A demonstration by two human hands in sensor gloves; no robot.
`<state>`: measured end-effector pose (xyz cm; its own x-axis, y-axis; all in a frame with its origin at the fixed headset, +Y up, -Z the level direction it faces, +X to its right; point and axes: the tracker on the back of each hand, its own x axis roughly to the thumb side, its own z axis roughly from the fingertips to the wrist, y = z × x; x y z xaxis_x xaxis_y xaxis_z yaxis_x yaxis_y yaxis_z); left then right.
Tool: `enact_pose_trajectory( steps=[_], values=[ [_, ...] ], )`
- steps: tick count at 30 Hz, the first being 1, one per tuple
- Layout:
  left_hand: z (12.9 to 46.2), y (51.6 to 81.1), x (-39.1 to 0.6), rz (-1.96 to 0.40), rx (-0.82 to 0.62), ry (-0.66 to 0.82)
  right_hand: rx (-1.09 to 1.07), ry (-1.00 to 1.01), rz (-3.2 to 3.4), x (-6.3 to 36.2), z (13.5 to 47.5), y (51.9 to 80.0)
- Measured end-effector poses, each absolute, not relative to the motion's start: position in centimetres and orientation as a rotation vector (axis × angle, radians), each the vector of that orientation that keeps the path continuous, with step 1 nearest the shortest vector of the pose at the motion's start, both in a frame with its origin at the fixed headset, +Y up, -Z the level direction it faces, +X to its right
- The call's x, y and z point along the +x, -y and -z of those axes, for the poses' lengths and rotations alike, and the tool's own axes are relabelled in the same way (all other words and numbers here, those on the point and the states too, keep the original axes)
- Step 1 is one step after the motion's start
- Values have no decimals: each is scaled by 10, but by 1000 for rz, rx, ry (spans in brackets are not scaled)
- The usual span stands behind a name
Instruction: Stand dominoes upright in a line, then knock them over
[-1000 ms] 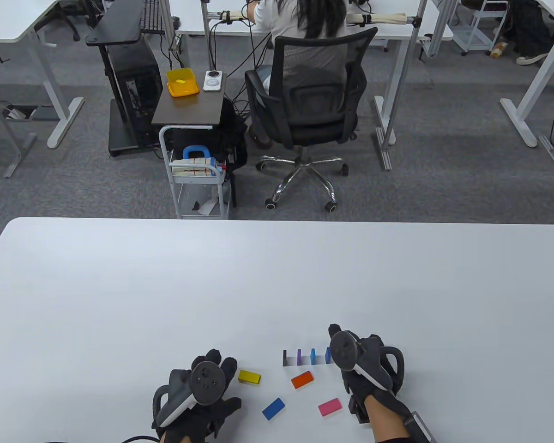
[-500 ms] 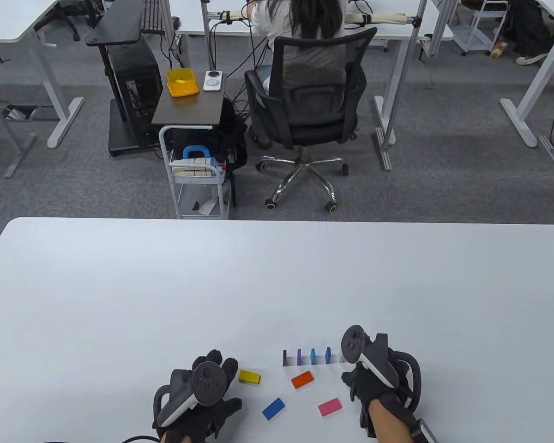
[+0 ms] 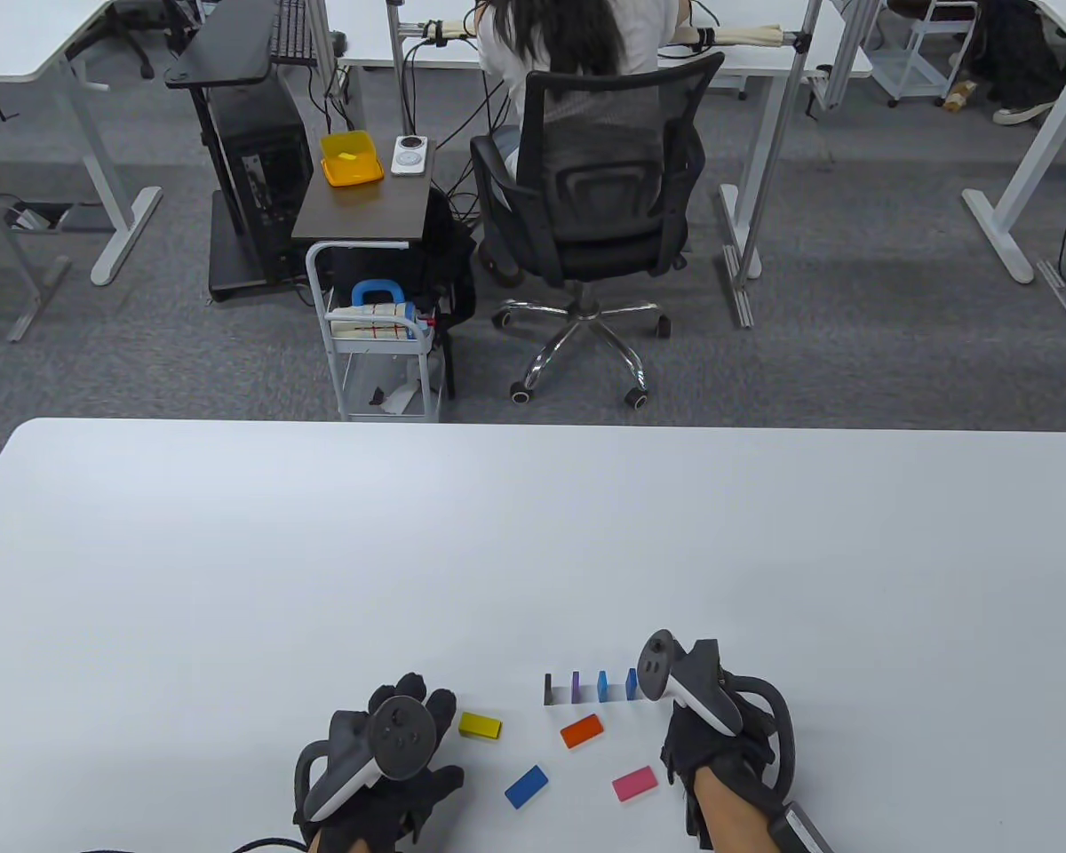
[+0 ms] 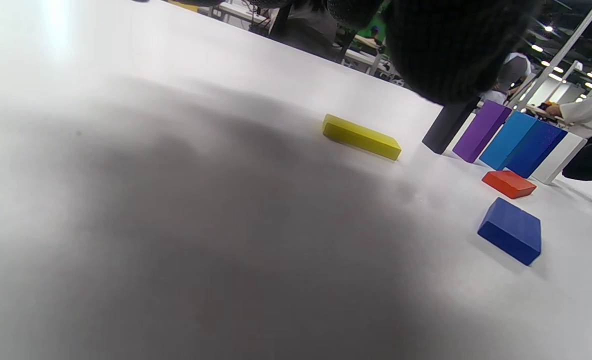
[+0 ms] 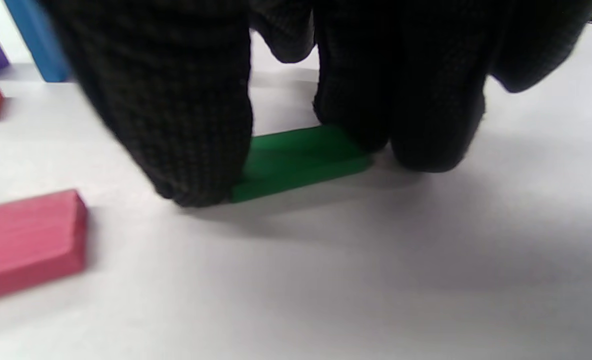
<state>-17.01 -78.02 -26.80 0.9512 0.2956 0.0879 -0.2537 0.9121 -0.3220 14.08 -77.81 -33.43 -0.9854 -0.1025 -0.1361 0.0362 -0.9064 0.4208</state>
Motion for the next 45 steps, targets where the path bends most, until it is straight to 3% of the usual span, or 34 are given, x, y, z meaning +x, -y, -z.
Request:
enact_pose_trajectory(
  steps=[9, 18, 24, 35, 45],
  values=[
    [268, 782, -172, -298, -320, 127, 295, 638, 3118, 161, 334, 769],
    [269, 782, -174, -308, -320, 122, 387, 287, 3286, 178, 329, 747],
    [269, 782, -176, -322, -322, 116, 368, -96, 3420, 183, 324, 740],
    [269, 782, -176, -329, -324, 115, 206, -246, 3660, 197, 323, 745],
    [269, 781, -176, -328, -321, 117, 258, -288, 3723, 204, 325, 757]
  ],
)
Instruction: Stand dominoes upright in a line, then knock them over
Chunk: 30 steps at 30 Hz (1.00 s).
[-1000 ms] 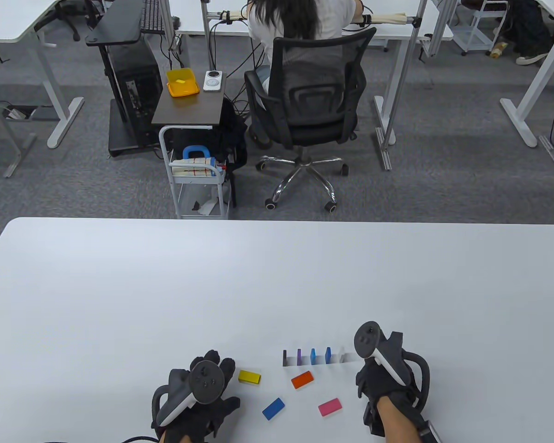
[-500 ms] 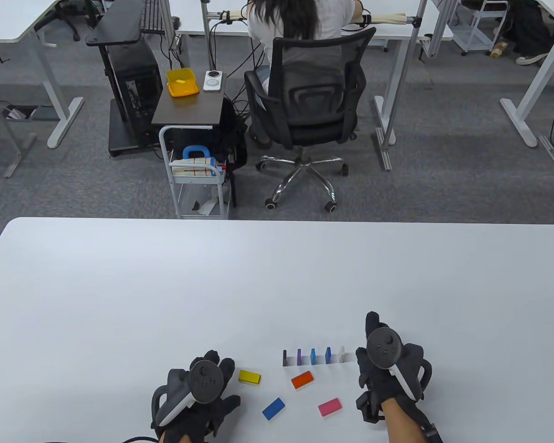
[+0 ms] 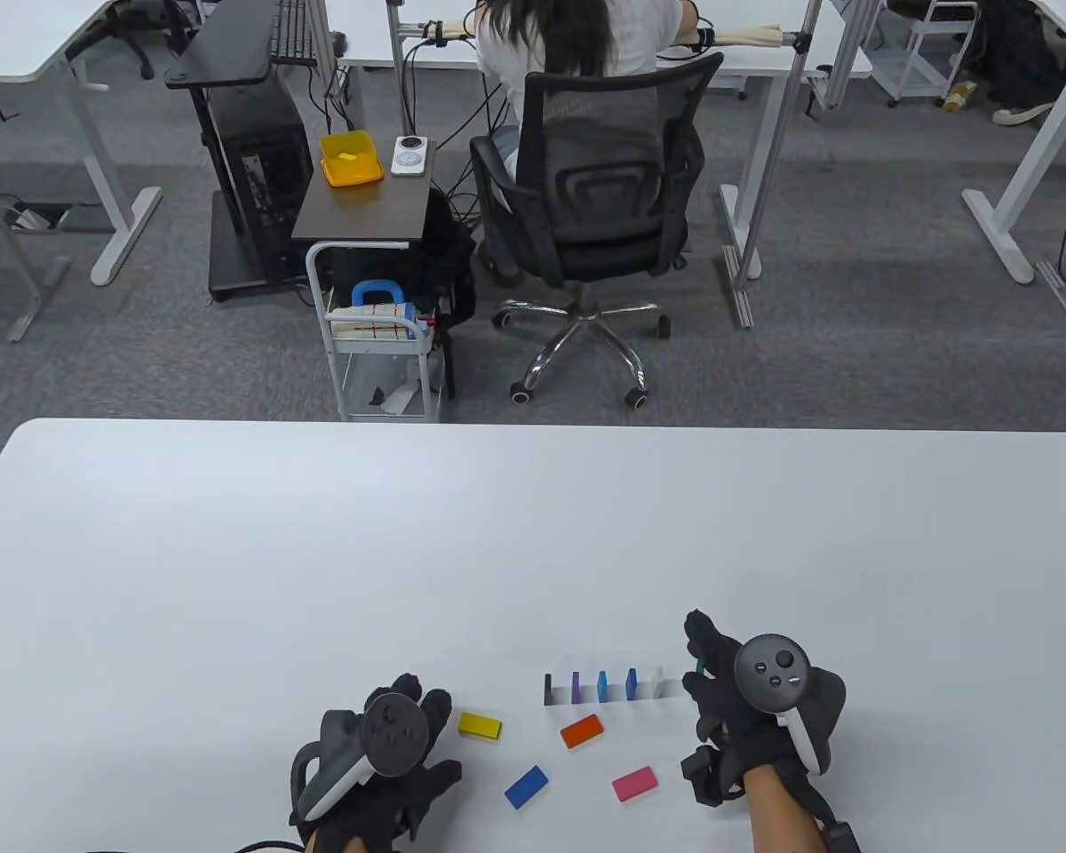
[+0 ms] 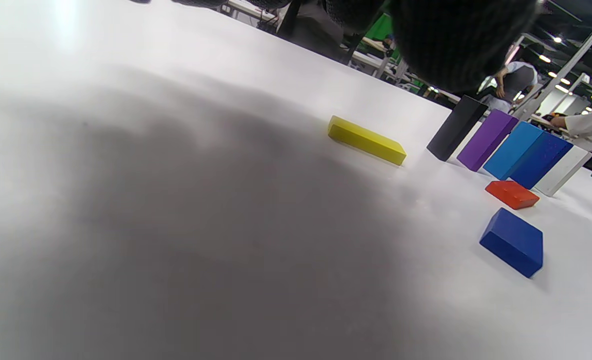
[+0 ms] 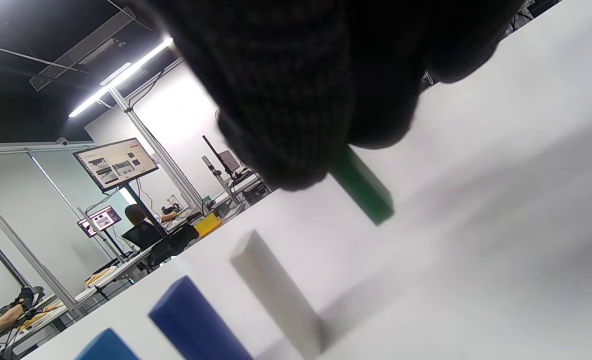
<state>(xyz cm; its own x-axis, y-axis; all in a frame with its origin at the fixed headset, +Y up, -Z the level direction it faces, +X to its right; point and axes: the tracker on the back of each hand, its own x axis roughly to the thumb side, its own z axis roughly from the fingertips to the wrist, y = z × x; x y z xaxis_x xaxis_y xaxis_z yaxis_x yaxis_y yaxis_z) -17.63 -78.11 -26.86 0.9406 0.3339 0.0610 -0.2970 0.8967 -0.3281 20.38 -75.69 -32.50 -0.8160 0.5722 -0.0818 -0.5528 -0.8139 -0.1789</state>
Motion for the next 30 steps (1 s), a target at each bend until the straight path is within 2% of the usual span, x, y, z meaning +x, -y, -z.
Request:
enact_pose_trajectory(
  steps=[10, 30],
  values=[
    [268, 781, -176, -320, -321, 116, -109, 131, -2634, 192, 331, 767],
    [268, 781, -174, -305, -321, 120, -120, 104, -2677, 187, 334, 772]
  ],
)
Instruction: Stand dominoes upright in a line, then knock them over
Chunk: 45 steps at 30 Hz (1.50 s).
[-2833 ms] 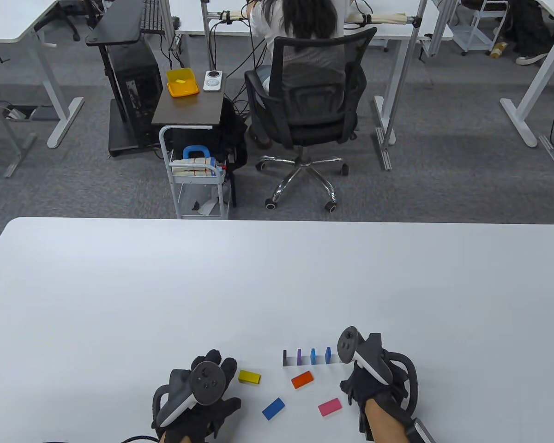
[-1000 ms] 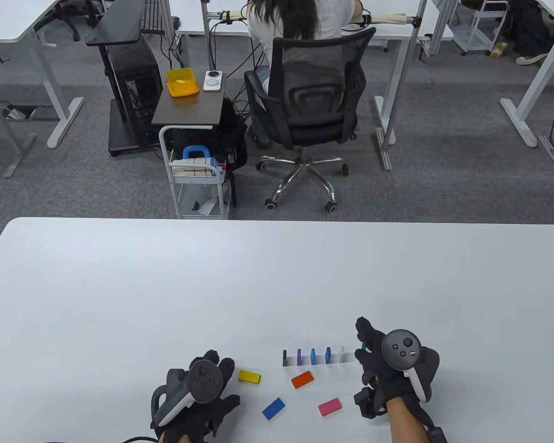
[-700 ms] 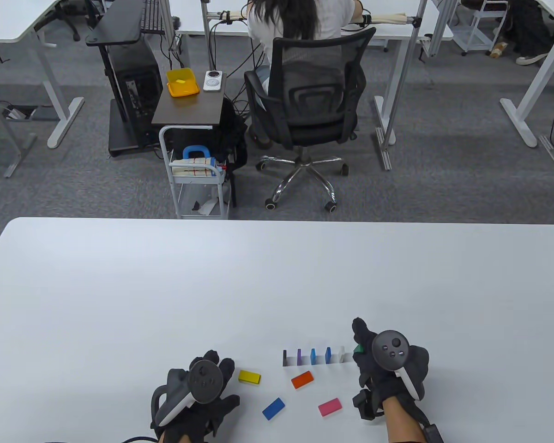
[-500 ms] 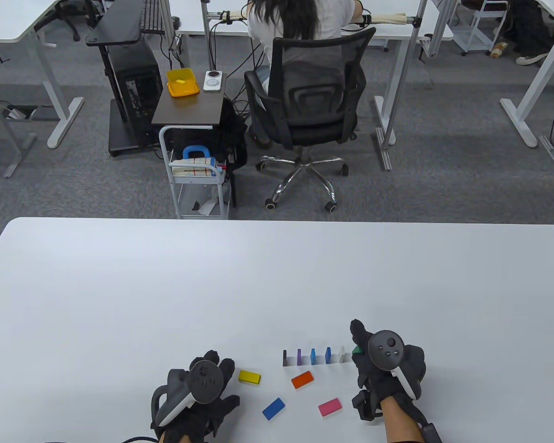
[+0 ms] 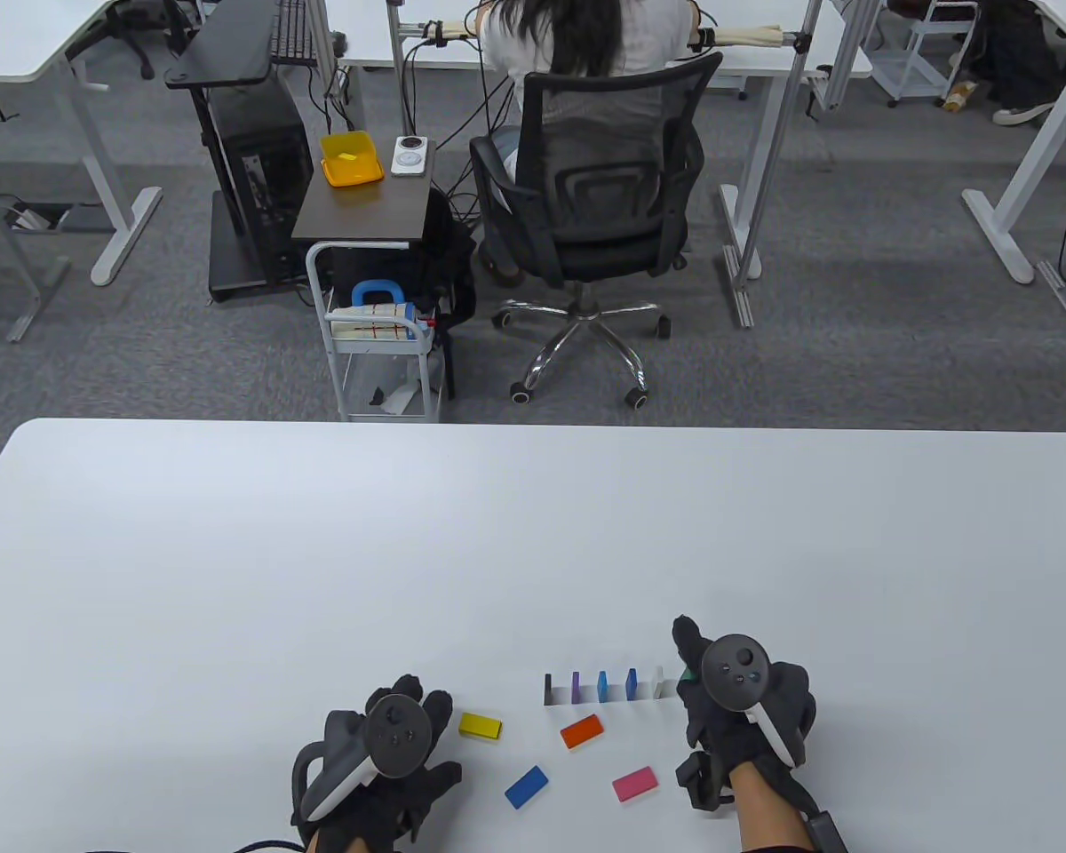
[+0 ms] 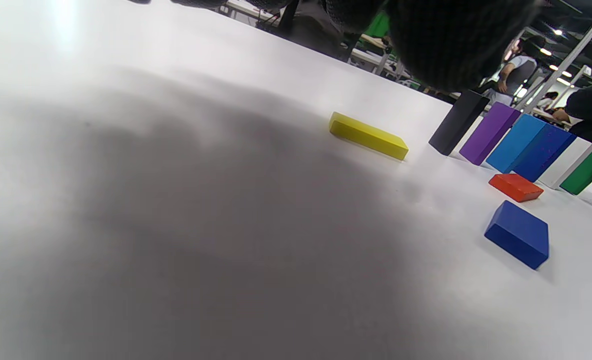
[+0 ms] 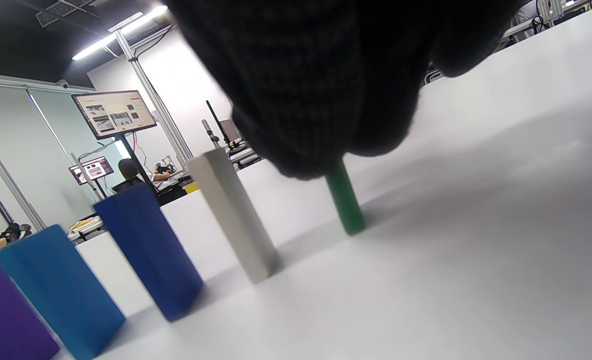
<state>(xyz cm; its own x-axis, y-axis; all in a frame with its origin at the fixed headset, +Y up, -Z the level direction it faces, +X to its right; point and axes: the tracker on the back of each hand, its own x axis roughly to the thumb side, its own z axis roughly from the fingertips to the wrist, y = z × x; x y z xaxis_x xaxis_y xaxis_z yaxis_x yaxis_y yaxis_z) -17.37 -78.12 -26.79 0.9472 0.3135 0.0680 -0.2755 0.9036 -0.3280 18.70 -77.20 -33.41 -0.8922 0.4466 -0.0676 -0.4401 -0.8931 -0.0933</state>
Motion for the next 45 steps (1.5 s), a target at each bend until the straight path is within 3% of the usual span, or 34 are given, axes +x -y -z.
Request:
enact_pose_trajectory(
  steps=[22, 28, 33, 39, 45],
  values=[
    [268, 783, -172, -284, -324, 119, -105, 63, -2712, 185, 333, 768],
    [270, 782, -174, -291, -322, 110, -42, 125, -2716, 184, 321, 741],
    [268, 777, -173, -296, -293, 126, 138, 268, -2699, 166, 303, 708],
    [267, 775, -172, -291, -292, 129, 441, 96, -2872, 138, 282, 717],
    [268, 777, -171, -285, -303, 128, 653, -290, -2916, 117, 274, 760]
  ],
)
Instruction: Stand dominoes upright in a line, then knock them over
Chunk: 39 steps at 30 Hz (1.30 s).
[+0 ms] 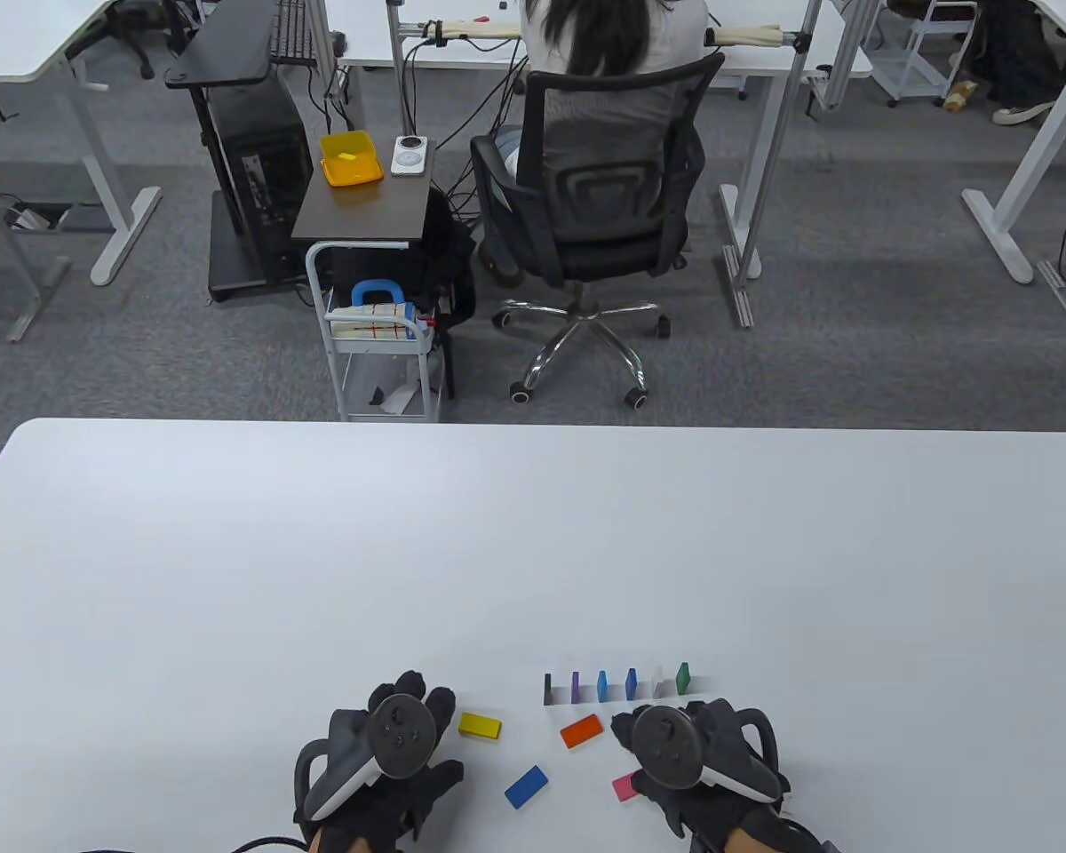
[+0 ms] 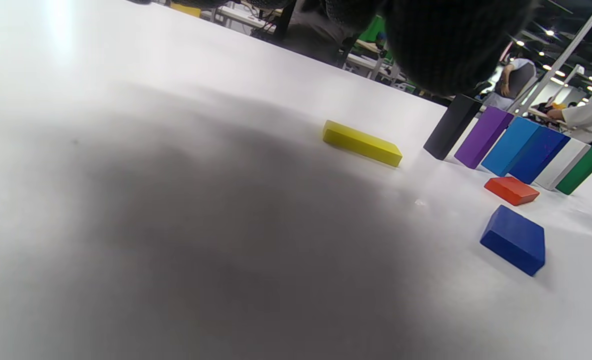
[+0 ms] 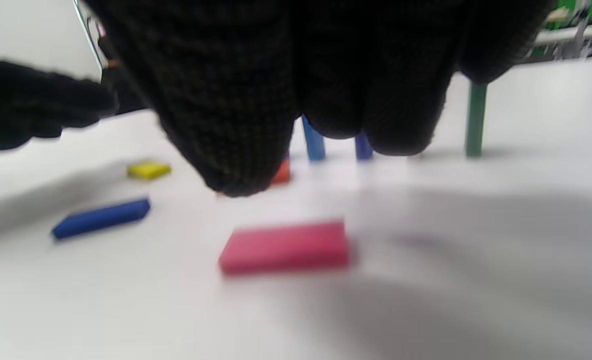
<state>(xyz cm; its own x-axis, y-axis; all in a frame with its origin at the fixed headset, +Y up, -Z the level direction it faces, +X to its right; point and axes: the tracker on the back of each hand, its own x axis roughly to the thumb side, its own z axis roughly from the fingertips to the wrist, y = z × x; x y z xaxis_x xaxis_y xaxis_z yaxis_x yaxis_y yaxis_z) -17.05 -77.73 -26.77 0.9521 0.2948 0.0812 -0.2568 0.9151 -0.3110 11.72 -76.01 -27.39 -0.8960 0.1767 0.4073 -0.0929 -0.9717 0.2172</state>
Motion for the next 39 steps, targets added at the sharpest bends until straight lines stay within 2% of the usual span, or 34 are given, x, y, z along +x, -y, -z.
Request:
enact_pose_trajectory(
  steps=[5, 7, 8, 16, 25, 30, 39],
  values=[
    [268, 780, -172, -283, -316, 115, 704, -324, -3028, 102, 268, 774],
    [269, 782, -173, -281, -325, 109, 706, -396, -3107, 95, 266, 782],
    [269, 783, -173, -279, -329, 107, 695, -322, -3112, 93, 264, 779],
    [268, 784, -169, -277, -340, 121, 756, -238, -3197, 84, 261, 779],
    [269, 783, -170, -292, -334, 123, 767, -257, -3092, 94, 262, 776],
    [269, 782, -175, -330, -333, 118, 677, -58, -2998, 112, 264, 751],
    [269, 781, -178, -364, -333, 117, 410, 376, -2710, 168, 282, 707]
  ],
)
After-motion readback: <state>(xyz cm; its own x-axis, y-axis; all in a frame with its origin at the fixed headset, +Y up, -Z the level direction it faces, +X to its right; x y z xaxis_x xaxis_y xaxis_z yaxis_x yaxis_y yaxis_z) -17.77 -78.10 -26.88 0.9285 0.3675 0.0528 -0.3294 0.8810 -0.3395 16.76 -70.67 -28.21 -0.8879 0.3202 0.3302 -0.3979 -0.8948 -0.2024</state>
